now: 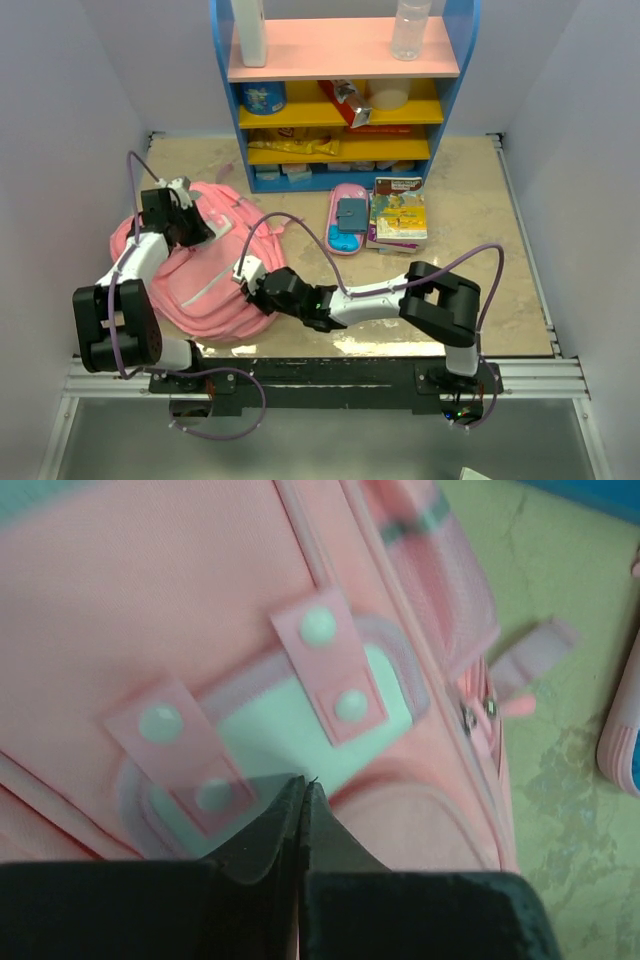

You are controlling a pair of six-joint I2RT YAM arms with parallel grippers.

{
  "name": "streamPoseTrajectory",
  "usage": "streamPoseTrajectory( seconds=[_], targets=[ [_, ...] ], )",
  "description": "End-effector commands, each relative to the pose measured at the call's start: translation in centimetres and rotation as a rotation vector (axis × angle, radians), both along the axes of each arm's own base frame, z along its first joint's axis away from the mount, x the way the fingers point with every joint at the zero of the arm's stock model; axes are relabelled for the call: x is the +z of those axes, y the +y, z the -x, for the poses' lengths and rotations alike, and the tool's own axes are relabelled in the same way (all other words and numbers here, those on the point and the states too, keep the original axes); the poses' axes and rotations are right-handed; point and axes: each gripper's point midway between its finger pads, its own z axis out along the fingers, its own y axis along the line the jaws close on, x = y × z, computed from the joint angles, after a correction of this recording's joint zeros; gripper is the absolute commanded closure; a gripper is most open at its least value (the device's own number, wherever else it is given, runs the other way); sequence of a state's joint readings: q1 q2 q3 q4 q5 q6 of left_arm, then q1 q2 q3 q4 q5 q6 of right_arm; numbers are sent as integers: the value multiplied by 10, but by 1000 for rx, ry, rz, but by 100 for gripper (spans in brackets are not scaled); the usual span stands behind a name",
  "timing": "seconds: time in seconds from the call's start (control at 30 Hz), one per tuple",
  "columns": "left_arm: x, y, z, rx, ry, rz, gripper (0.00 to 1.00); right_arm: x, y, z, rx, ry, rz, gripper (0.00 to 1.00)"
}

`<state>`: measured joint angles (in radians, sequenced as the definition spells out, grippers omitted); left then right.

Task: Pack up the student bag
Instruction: Unzip the student bag at the center of the board.

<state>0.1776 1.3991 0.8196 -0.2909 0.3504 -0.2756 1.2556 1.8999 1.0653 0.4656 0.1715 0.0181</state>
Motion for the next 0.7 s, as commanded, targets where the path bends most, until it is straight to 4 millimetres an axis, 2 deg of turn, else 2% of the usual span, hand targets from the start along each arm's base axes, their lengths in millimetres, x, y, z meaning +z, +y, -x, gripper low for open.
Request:
streamPoseTrajectory(
  seconds=[0.0,0.03,0.07,0.1,0.17,0.2,0.23,0.27,0.33,0.37,0.4,0.47,0.6,0.67],
  targets=[
    [52,13,-53,1,-254,-51,100,-3,6,28,11,96,-14,100],
    [62,11,-58,-36,-268,-52,100,-6,-1,20,-28,114,-13,100],
    [56,8,-59,-69,-238,-48,99,-1,-9,2,-70,125,-30,100],
    [61,3,-57,-151,-224,-56,85,-4,-17,-4,-93,141,-29,100],
    [57,1,-52,-230,-193,-70,65,-3,-28,-22,-140,154,-38,100],
    [57,-1,-45,-304,-189,-103,50,-2,-31,-26,-151,150,-38,100],
    [59,-1,-41,-344,-198,-115,46,-4,-36,-30,-164,149,-27,100],
    [59,2,-31,-405,-201,-152,43,-5,-40,-38,-185,149,-25,100],
    [67,5,-25,-474,-226,-189,36,-10,-47,-46,-213,158,-17,100],
    [64,3,-11,-571,-213,-224,34,-11,-52,-56,-237,160,-17,100],
    [66,3,-7,-618,-211,-245,32,-15,-55,-60,-248,165,-12,100],
    [54,4,12,-732,-159,-274,32,-17,-60,-75,-274,167,-15,100],
    [31,4,25,-779,-102,-263,32,-13,-58,-92,-278,163,-28,100],
    [24,3,22,-771,-98,-252,33,-13,-57,-94,-271,149,-10,100]
  ],
)
